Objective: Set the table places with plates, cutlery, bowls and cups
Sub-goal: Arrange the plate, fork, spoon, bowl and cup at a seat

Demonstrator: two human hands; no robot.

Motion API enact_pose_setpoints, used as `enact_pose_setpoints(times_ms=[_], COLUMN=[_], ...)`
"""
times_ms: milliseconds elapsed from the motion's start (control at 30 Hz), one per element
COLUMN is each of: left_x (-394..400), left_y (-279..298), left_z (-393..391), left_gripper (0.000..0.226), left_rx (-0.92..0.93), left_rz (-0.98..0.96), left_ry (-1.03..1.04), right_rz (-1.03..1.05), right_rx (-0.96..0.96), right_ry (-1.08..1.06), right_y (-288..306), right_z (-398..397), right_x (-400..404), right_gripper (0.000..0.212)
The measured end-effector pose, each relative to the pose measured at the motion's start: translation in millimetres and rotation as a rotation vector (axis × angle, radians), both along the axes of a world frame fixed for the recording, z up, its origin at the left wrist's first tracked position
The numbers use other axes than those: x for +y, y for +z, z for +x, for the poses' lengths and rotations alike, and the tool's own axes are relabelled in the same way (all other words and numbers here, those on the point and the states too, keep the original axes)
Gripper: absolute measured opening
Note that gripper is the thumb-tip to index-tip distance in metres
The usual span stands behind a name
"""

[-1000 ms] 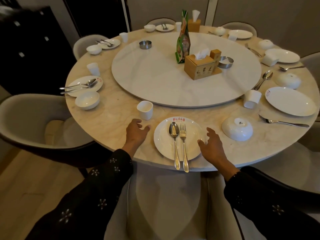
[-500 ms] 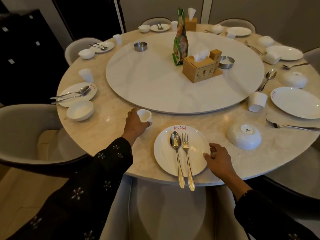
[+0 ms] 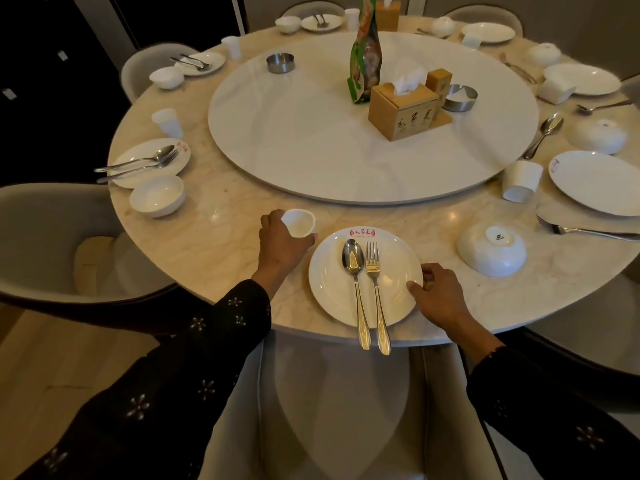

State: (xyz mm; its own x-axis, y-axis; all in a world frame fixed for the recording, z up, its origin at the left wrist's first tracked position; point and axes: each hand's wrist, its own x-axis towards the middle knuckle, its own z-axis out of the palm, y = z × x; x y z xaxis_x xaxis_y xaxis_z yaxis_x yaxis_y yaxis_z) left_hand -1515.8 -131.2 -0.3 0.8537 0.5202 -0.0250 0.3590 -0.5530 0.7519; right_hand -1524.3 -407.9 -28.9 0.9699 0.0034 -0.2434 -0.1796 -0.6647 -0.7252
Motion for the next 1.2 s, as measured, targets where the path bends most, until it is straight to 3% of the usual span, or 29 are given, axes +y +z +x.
enact_pose_setpoints(times_ms=[133, 200, 333, 500, 667, 900, 1100, 1200], left_x=[-3, -11, -48, -135, -225, -278, -294, -293], left_y=[7, 15, 39, 42, 26, -7, -8, -3], left_z=[-4, -4, 7, 33, 59, 85, 85, 84], left_gripper=[0.098, 0.097, 0.07, 0.047, 0.043, 0.07, 0.061, 0.054], left_rx=[0.054, -0.014, -0.247, -0.285, -0.14, 0.248, 0.247, 0.216], left_rz=[0.022, 0.096, 0.204, 0.035, -0.118, -0.14, -0.056, -0.294], left_ry=[0.017, 0.005, -0.18, -0.455, -0.554, -0.482, -0.423, -0.269], right_rz=[0.024, 0.076, 0.17, 0.177, 0.127, 0.165, 0.271, 0.368], right_rx=[0.028, 0.038, -0.055, -0.223, -0.223, -0.066, -0.011, -0.003], right_ry=[-0.012, -0.051, -0.194, -0.344, -0.372, -0.303, -0.327, -0.381], right_y=[6, 12, 22, 32, 28, 20, 22, 24], right_z=[-1, -2, -4, 8, 35, 62, 69, 66], right_x=[-2, -6, -32, -83, -129, -145, -143, -144], right_gripper=[0.046, 0.045, 0.036, 0.027, 0.033, 0.057, 0.053, 0.05])
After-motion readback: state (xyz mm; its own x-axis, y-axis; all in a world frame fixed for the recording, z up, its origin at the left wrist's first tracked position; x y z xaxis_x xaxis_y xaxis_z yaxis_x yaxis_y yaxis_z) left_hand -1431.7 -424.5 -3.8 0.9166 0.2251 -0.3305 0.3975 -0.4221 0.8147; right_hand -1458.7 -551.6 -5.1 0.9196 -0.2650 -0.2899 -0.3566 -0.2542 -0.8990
